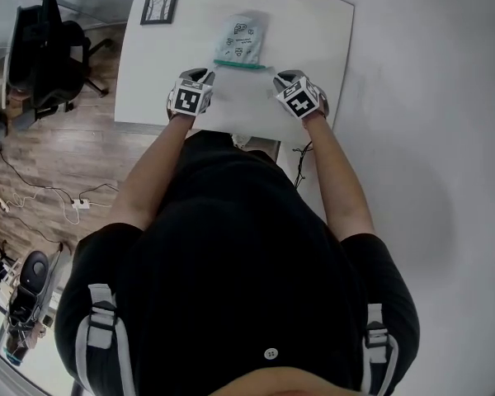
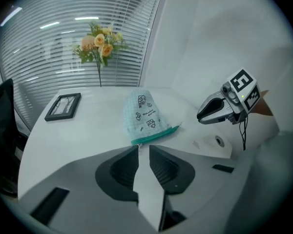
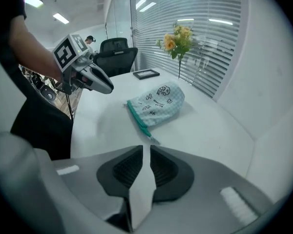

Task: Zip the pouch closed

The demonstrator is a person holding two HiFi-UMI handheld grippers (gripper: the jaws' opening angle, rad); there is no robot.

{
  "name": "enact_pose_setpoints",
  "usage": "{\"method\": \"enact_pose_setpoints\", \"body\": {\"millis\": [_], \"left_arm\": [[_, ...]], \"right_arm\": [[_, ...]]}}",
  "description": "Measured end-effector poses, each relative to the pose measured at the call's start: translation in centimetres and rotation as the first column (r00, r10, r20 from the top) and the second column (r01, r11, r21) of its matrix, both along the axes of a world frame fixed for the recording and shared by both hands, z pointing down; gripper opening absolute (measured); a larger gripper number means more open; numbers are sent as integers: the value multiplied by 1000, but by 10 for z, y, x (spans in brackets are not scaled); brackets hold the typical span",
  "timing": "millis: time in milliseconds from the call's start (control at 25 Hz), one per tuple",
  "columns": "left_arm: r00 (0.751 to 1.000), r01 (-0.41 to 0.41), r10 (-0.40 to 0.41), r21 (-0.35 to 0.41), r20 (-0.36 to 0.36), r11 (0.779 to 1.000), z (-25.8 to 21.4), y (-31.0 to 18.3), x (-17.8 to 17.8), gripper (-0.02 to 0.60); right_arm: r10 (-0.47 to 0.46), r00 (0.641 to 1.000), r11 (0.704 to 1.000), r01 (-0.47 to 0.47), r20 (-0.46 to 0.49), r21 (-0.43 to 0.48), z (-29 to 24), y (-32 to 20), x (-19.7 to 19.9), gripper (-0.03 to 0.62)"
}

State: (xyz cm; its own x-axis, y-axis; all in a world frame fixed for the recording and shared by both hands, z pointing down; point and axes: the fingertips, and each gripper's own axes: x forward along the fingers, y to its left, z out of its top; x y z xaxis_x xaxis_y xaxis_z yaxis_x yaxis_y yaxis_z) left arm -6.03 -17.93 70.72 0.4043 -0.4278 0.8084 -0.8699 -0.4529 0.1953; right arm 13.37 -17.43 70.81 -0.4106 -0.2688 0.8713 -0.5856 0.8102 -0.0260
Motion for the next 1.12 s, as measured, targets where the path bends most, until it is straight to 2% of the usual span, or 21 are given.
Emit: {"method": "enact_pose_setpoints", "body": {"millis": [200,400,480,640,880,1000,1120], "left_arm": [[995,15,0,146,-103,989,-53,8,10,75],[984,-13,66,306,-164,952,-115,14,25,59],[978,-10,82,352,-190,936,-137,20,31,38],[964,17,95,419,-247,908,-176,30,40,8],[940,5,179,536,-291,844,-232,42,58,8],[932,-13,223,590,-285,807,-255,44,65,8],[925,-12,246,623,-291,782,-272,46,72,8]], "right_arm": [[51,988,995,-64,148,83,-48,5,-10,57],[71,948,976,-131,311,175,-105,6,-24,57],[75,926,967,-158,371,200,-127,11,-28,55],[70,854,944,-224,515,242,-175,23,-36,51],[8,765,902,-284,644,326,-242,35,-37,26],[-28,743,884,-294,669,364,-266,37,-38,12],[-63,736,873,-287,674,395,-279,40,-38,11]]}}
